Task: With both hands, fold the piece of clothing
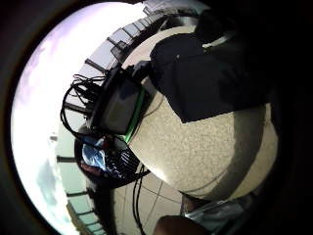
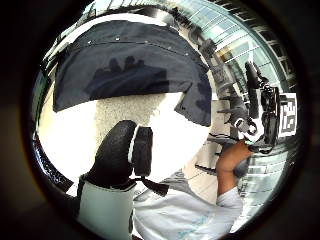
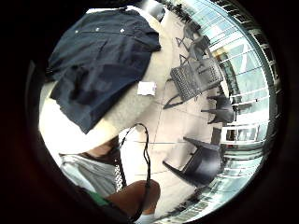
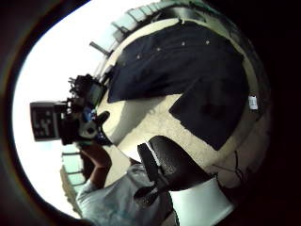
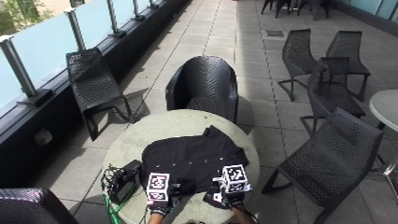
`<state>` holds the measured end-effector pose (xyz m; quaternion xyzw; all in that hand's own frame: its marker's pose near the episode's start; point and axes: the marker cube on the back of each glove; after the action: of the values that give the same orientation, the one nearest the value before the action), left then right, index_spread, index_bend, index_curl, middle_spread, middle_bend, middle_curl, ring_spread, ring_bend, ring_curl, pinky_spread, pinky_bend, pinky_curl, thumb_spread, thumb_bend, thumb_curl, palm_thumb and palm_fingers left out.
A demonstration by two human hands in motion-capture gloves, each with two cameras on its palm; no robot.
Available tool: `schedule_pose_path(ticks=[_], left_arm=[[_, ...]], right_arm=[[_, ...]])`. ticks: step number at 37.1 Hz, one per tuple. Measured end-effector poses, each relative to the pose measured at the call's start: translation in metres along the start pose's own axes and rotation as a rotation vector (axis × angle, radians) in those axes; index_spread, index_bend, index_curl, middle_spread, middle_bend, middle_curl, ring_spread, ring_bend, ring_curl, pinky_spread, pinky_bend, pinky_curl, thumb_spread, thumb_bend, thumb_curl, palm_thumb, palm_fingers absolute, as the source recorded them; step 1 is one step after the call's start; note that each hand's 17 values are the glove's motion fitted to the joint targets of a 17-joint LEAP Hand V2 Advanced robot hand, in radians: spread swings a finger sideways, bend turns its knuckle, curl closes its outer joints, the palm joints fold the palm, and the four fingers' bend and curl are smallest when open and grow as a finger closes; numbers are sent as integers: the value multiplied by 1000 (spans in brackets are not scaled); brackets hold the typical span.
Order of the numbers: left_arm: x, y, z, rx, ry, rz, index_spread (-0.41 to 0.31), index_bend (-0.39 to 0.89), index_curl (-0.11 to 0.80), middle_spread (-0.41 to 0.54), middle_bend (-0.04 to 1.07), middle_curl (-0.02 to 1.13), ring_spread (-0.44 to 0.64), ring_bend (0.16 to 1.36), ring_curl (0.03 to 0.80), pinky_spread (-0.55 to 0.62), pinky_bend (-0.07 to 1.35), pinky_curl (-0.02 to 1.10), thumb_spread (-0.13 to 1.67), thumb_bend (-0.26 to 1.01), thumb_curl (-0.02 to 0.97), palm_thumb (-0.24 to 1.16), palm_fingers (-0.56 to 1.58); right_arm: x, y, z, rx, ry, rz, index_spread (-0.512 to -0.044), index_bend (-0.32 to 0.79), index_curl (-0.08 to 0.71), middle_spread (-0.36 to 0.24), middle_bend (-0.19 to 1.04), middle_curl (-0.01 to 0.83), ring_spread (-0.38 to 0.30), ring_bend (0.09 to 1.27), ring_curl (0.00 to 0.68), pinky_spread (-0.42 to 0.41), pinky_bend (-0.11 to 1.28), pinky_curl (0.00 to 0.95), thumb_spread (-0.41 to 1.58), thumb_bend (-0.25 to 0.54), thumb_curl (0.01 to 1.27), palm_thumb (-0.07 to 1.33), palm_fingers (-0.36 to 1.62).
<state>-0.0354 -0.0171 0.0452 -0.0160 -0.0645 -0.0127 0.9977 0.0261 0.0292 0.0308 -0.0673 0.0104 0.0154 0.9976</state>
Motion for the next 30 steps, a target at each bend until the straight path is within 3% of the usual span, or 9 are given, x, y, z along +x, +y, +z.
schedule_pose_path(ticks=[7, 11, 13, 16, 19, 22, 27, 28, 30], left_arm=[[-23, -35, 69, -170, -25, 24, 65, 5, 103, 87, 215, 330, 224, 714, 314, 359, 550, 362, 1094, -11, 262, 279, 219], [-29, -39, 84, -271, 11, 47, 59, 130, 128, 92, 203, 328, 221, 708, 309, 348, 535, 358, 1112, 6, 279, 335, 260], [-31, -42, 89, -268, 33, 50, 55, 134, 135, 88, 199, 329, 218, 706, 308, 345, 532, 358, 1116, 2, 283, 348, 264], [-34, -49, 95, -185, 22, 38, 23, 194, 175, 72, 184, 328, 206, 680, 299, 334, 498, 350, 1162, -5, 279, 351, 314], [-35, -56, 93, -45, -46, 23, -67, 358, 246, -18, 200, 330, 117, 611, 276, 254, 434, 331, 1219, 36, 287, 429, 549], [-34, -58, 86, 68, -140, 25, -132, 390, 280, -97, 217, 341, 17, 595, 270, 167, 389, 320, 1248, 83, 305, 531, 719], [-27, -63, 53, 345, -222, 85, -214, 356, 309, -193, 230, 364, -153, 611, 290, 3, 356, 326, 1258, 117, 329, 633, 992], [-24, -58, 48, 357, -214, 99, -224, 342, 312, -208, 237, 368, -180, 611, 293, -21, 341, 327, 1256, 120, 331, 649, 1027], [-19, -35, 44, 265, -175, 117, -247, 318, 321, -239, 263, 387, -230, 616, 308, -65, 309, 332, 1256, 118, 333, 664, 1101]], right_arm=[[16, -23, 60, -230, 3, 31, -360, 99, 230, -8, 189, 284, 172, 298, 218, 237, 414, 306, 1002, -18, 244, 397, 94], [9, 2, 26, -359, 7, 81, -356, 102, 221, 1, 185, 287, 163, 314, 227, 220, 454, 320, 967, -16, 259, 427, 78], [7, 8, 18, -383, -23, 84, -355, 106, 218, 3, 188, 290, 160, 320, 230, 215, 469, 326, 955, -18, 265, 438, 75], [8, 1, 22, -333, -91, 69, -348, 112, 216, -5, 190, 294, 133, 348, 240, 189, 495, 334, 939, -24, 271, 446, 108], [8, -5, 21, -222, -125, 48, -362, 186, 237, -70, 228, 308, 17, 386, 243, 134, 470, 319, 970, 9, 282, 516, 335], [15, -18, 34, -95, -99, 8, -374, 319, 288, -142, 262, 324, -78, 370, 237, 87, 394, 294, 1020, 57, 299, 624, 592], [38, -48, 75, 121, 4, -85, -352, 393, 332, -212, 267, 339, -192, 400, 257, -4, 338, 284, 1065, 132, 327, 795, 969], [38, -46, 71, 140, 10, -103, -349, 392, 341, -220, 260, 342, -208, 407, 265, -25, 340, 288, 1074, 139, 329, 815, 1020], [39, -37, 63, 142, 24, -129, -336, 334, 347, -228, 288, 359, -234, 450, 294, -66, 340, 301, 1084, 146, 331, 845, 1134]])
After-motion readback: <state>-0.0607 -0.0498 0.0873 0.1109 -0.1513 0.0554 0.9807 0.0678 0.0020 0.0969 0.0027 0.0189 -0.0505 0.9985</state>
